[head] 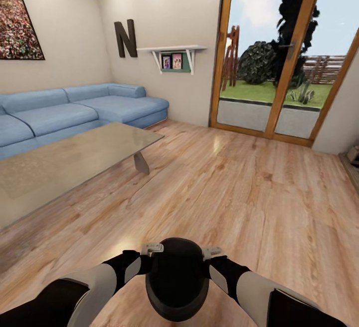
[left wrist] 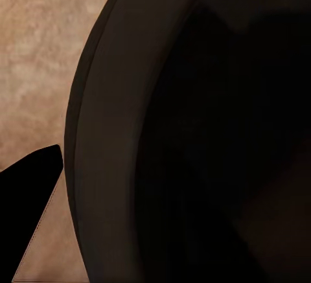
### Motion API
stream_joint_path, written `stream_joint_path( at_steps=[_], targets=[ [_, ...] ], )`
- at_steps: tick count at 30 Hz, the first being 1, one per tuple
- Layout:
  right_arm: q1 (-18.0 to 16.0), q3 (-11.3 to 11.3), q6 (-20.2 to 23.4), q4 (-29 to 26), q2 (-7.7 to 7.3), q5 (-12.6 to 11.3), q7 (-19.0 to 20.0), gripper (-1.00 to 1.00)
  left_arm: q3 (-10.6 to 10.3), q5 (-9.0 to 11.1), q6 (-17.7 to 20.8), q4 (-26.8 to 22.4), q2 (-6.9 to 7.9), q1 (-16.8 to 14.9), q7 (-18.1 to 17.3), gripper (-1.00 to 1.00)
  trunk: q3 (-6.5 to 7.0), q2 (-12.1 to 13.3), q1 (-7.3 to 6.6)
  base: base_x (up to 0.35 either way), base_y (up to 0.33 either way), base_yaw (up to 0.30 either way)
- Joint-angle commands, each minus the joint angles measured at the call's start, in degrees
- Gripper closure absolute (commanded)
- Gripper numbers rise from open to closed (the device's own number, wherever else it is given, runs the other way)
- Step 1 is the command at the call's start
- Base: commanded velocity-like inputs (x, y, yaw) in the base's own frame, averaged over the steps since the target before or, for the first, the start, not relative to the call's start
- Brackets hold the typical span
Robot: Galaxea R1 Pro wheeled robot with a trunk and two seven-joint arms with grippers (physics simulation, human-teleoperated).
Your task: Place each of the two pumpkins and all three candles from the living room inside a cabinet in the living room (use any cabinet), then make sure every cabinet is closed, and position the cauldron so it is next to a table in the living room.
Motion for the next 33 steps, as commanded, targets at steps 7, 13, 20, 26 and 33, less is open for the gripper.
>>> stream_joint_path(
  at_steps=[7,13,20,26,33],
  targets=[
    [0.0,1.6,0.2,-0.1,-0.03,-0.8,-0.1,1.0,-1.4,0.2,-0.1,0.0,0.62,-0.1,0.1,1.0,0.28,0.0,-0.02,0.0,0.0,0.244],
    [0.0,1.6,0.2,-0.1,-0.03,-0.8,-0.1,1.0,-1.4,0.2,-0.1,0.0,0.62,-0.1,0.1,1.0,0.54,0.0,-0.02,0.0,0.0,0.25],
    [0.0,1.6,0.2,-0.1,-0.03,-0.8,-0.1,1.0,-1.4,0.2,-0.1,0.0,0.62,-0.1,0.1,1.0,0.84,0.0,-0.02,0.0,0.0,0.251],
    [0.0,1.6,0.2,-0.1,-0.03,-0.8,-0.1,1.0,-1.4,0.2,-0.1,0.0,0.62,-0.1,0.1,1.0,1.1,0.0,-0.02,0.0,0.0,0.251],
    [0.0,1.6,0.2,-0.1,-0.03,-0.8,-0.1,1.0,-1.4,0.2,-0.1,0.0,0.62,-0.1,0.1,1.0,1.4,0.0,-0.02,0.0,0.0,0.251]
  ],
)
